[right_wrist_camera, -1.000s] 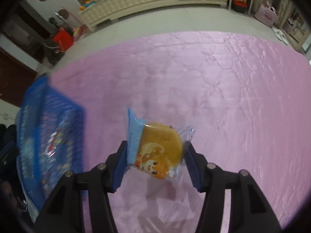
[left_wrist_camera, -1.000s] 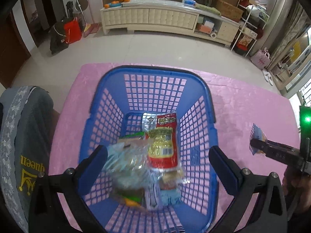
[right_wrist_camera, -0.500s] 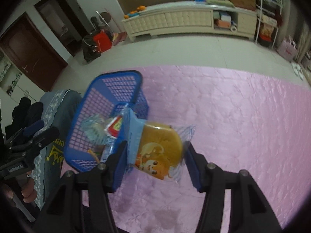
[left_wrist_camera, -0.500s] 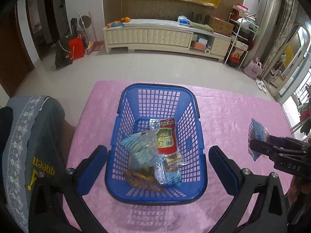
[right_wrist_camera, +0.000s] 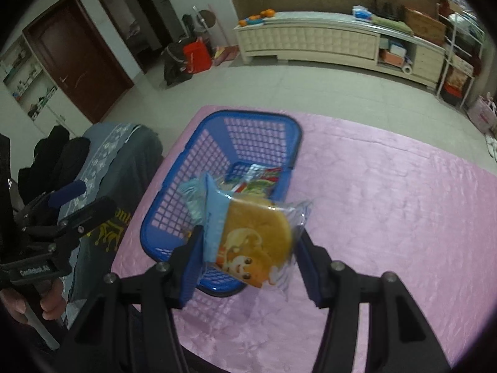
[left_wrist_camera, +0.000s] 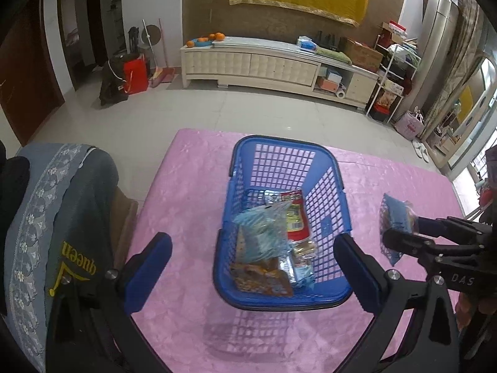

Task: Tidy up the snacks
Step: 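Carry the cake pack over the basket with the right tool and release it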

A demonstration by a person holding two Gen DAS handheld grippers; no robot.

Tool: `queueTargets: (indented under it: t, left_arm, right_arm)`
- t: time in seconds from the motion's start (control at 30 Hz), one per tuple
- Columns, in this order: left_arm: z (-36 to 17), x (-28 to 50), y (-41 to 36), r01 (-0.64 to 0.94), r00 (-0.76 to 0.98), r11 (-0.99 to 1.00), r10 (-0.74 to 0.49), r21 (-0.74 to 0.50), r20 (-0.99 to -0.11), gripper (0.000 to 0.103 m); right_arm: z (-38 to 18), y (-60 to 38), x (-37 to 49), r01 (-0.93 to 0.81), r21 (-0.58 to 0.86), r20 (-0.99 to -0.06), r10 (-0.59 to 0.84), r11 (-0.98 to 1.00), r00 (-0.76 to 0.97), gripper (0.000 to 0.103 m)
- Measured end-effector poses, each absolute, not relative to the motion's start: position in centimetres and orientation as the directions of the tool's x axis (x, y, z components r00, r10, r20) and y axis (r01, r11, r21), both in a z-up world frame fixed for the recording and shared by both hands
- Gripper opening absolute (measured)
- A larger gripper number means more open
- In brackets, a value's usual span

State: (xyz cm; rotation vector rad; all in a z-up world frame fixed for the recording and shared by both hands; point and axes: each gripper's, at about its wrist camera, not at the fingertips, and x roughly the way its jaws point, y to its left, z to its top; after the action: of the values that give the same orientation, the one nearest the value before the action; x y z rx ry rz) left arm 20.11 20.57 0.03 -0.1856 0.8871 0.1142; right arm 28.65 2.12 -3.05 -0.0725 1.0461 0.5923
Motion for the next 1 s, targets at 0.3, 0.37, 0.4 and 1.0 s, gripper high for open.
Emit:
queueTargets:
  t: [0.3, 0.37, 0.4, 1.0]
  left_arm:
    - [-2.6, 20.4, 23.6, -0.222, 0.597, 0.965, 0.023, -0.138, -0.802, 0.103]
    - [-3.5, 20.6, 24.2, -0.232, 0.587, 0.961, 0.014, -0.152, -0.809, 0.103]
    - [-3.8, 20.6, 24.5, -0.237, 0.583, 0.959, 0.014, -0.154, -0.812, 0.103]
    - [-6.6, 20.5, 24.3, -0.244, 0.549, 0.959, 0.014, -0.144, -0.835, 0.103]
  right_arm:
    - [-5.9, 6.3, 29.2, -0.537, 0.201, -0.863, 0.408, 0.819, 0.299, 0.061]
    - [-6.5, 7.0, 29.4, -0.542, 0.194, -0.87, 0.398, 0.818, 0.29, 0.061]
    - [-6.8, 7.3, 29.4, -0.546, 0.189, -0.875, 0.392, 0.816, 0.284, 0.061]
    - [-9.5, 9.9, 28.3, -0.587, 0.032, -0.9, 0.278, 0.809, 0.335, 0.066]
